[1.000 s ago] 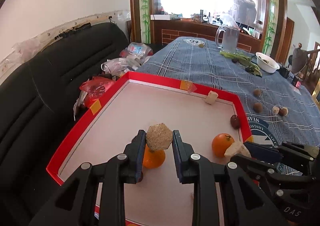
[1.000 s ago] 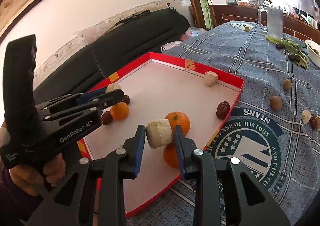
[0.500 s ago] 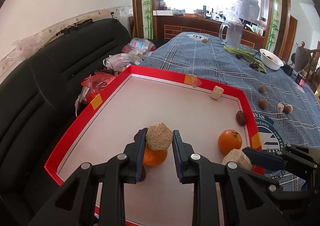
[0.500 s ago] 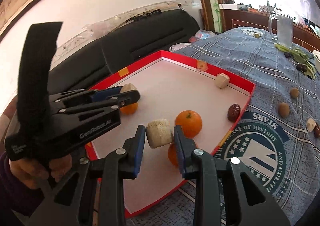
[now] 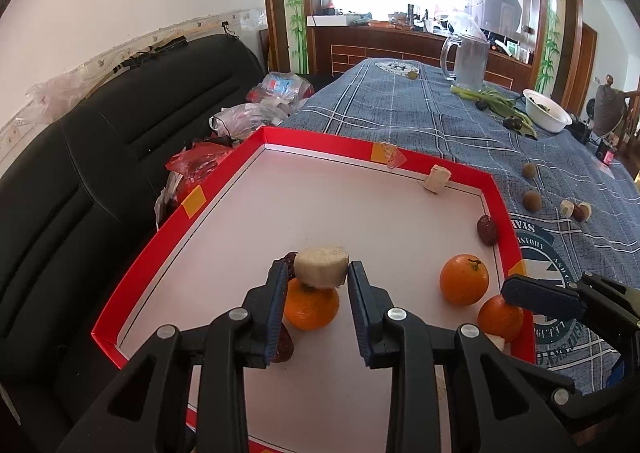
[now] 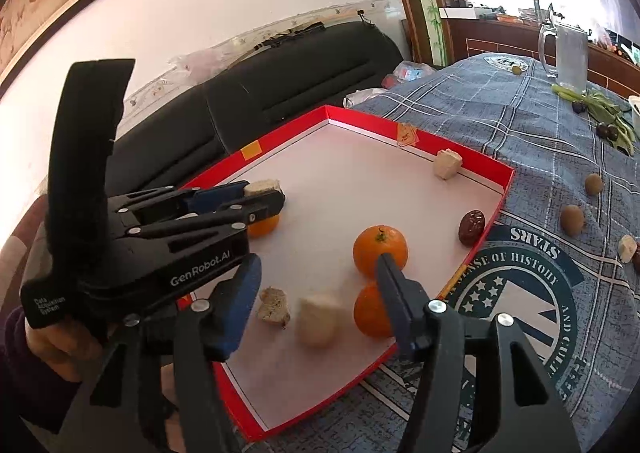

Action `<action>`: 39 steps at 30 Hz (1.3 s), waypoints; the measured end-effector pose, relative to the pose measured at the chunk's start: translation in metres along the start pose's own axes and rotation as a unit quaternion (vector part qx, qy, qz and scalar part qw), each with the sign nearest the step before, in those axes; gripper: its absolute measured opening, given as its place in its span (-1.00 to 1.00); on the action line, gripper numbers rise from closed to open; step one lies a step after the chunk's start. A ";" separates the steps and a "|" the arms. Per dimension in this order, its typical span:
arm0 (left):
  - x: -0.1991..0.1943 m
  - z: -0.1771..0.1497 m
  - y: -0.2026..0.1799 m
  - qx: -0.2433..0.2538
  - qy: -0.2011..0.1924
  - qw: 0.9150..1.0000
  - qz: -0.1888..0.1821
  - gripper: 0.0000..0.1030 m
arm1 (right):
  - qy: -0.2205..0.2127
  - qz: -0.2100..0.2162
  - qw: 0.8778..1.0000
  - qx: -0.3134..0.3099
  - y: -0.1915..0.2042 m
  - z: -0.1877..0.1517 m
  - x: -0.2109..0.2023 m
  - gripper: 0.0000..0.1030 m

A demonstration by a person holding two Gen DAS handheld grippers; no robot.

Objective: Organize fruits
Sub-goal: 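Carry the yam cube and yam slice over the red tray and release both, then grasp a yam cube with the right gripper while the left grasps a yam slice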

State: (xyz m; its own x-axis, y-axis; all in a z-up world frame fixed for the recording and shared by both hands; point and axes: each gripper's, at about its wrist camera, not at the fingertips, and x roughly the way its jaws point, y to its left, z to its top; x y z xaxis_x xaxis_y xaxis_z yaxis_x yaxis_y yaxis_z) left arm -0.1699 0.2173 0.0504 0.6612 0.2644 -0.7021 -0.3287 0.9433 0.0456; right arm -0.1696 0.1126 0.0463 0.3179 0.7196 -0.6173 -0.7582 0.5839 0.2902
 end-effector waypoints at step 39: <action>0.006 0.042 -0.204 0.193 0.008 0.964 -0.184 -0.08 | 0.001 -0.210 0.964 0.165 -0.244 -0.013 -0.091 -0.65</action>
State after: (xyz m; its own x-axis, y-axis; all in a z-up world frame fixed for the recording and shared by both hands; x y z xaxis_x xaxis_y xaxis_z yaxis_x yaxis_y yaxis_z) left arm -0.0707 0.0350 0.0670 0.6734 -0.1016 -0.7323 0.2021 0.9781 0.0501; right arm -0.0213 -0.1001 0.0224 0.5566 0.3929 -0.7320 -0.3409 0.9115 0.2301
